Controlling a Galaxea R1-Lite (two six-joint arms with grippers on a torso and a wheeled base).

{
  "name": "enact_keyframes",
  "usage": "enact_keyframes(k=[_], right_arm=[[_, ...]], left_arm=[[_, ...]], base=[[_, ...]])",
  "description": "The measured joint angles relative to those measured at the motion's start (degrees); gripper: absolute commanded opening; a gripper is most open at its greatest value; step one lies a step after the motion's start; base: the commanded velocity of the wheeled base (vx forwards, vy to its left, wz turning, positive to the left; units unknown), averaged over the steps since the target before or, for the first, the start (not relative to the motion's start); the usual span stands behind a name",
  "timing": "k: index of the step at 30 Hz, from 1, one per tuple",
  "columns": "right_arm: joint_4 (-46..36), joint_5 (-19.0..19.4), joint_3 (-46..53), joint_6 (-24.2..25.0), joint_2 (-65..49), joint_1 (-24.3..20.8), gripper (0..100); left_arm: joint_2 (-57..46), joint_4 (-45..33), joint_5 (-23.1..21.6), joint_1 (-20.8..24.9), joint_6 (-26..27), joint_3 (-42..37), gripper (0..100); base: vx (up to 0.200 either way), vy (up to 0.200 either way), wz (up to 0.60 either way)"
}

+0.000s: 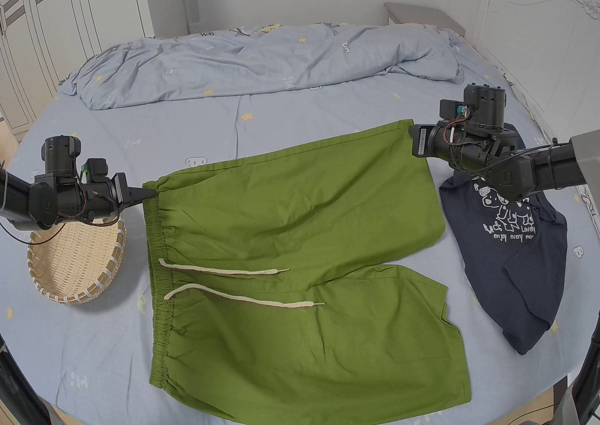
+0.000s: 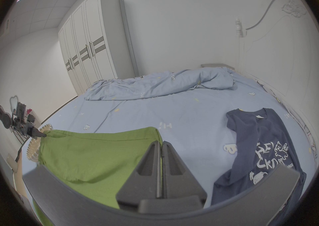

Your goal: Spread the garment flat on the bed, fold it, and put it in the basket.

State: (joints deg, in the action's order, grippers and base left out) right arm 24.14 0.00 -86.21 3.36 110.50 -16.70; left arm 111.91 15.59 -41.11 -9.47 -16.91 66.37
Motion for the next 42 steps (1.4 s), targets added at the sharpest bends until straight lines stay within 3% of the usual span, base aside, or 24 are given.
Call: enact_keyframes(k=[19,40,41,42], right_arm=[[-6.9,-0.29,-18.09,-1.1,13.13,0.88,0],[-7.53,-0.35,-21.97,-1.13,17.64,0.96,0],[-7.53,-0.35,-21.97,-1.13,17.79,0.91,0],[-7.53,-0.35,-21.98,-1.21,17.92,0.88,0]], left_arm=[[4.66,6.39,1.95,-0.44,-0.02,1.44,0],[7.0,6.55,2.05,-0.59,0.02,2.86,0],[7.11,6.52,2.02,-0.56,0.02,2.97,100],[7.24,6.55,2.02,-0.56,0.02,3.15,100]], base=[[0.0,0.0,0.0],[0.0,0.0,0.0],[0.0,0.0,0.0],[0.0,0.0,0.0]])
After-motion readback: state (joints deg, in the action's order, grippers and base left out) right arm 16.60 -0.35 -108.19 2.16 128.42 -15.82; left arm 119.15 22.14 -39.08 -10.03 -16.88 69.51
